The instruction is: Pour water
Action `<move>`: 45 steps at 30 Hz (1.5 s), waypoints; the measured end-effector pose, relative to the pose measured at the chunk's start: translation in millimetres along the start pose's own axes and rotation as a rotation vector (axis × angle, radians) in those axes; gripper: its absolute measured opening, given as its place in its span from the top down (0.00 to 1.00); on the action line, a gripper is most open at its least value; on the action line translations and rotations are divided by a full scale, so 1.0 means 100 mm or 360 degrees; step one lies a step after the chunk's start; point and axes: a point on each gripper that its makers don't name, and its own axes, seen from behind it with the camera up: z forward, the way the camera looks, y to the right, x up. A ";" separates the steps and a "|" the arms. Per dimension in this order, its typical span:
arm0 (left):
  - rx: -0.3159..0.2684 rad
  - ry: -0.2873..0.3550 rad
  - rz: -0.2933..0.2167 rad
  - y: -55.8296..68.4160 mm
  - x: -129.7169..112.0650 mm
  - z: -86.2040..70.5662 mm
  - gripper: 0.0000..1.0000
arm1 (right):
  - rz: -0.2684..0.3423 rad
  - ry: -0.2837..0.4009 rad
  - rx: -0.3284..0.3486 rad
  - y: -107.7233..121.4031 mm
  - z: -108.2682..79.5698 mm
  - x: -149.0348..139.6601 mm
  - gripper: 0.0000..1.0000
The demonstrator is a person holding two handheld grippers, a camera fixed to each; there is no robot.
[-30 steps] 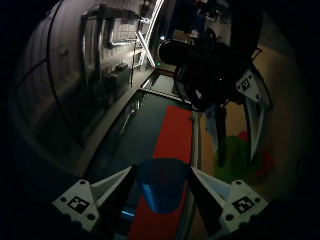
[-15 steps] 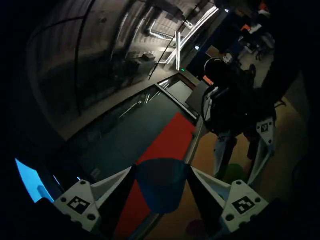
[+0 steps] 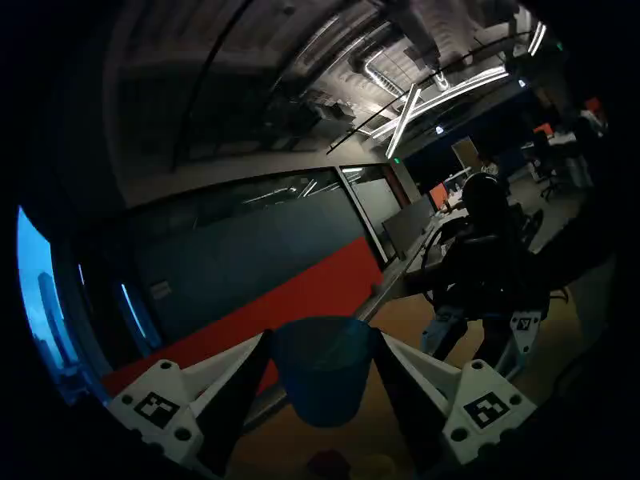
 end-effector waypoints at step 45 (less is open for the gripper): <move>-0.0076 -0.0229 -0.0599 0.08 -0.53 -0.16 0.12 | 0.0015 -0.0044 -0.0030 0.03 -0.15 -0.03 0.04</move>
